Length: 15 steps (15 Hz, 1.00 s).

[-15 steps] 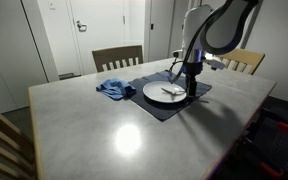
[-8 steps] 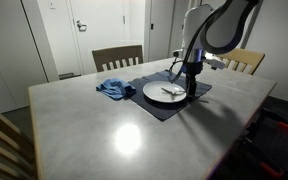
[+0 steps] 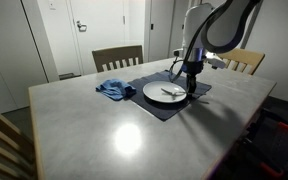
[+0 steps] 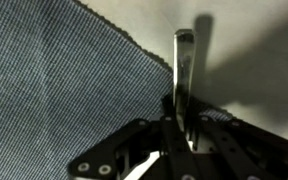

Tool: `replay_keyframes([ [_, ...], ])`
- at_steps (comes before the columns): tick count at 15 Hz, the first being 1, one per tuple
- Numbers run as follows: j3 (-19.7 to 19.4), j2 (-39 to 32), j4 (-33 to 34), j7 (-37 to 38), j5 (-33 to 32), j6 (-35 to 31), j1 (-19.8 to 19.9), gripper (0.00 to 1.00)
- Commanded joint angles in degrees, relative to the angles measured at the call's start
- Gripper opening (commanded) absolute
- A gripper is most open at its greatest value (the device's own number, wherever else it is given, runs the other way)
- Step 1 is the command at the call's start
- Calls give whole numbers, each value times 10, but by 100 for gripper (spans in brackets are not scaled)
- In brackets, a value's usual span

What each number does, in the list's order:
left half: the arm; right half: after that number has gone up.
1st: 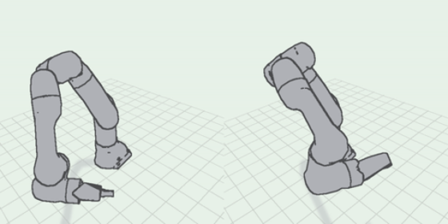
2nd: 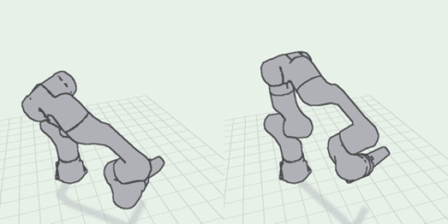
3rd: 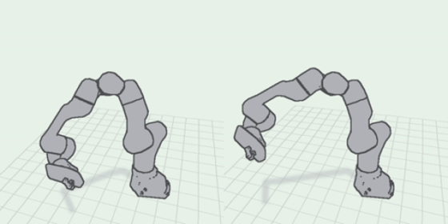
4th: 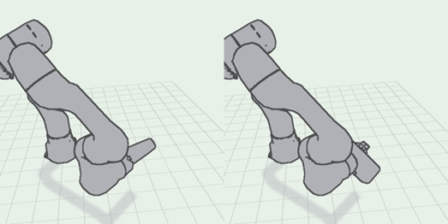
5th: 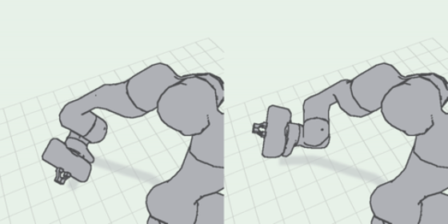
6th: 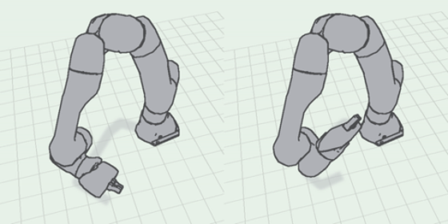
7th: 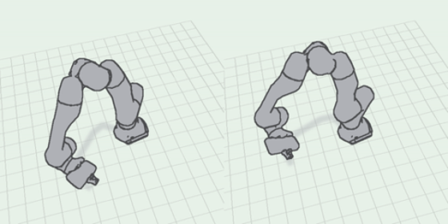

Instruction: Remove the fork from the plate and put it on the table

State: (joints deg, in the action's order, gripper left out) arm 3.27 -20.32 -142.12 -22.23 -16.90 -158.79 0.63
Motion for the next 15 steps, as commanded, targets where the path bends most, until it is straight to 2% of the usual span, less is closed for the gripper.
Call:
replay_keyframes([
  [1,-8,21,-14,9,-5,15,-4,19],
  [2,-9,22,-15,11,-5,16,-4,28],
  [3,-10,26,-18,14,-6,18,-6,44],
  [7,-14,35,-27,24,-8,24,-9,71],
  [11,-19,53,-42,39,-15,29,-14,78],
  [15,-14,53,-45,37,-12,28,-14,62],
])
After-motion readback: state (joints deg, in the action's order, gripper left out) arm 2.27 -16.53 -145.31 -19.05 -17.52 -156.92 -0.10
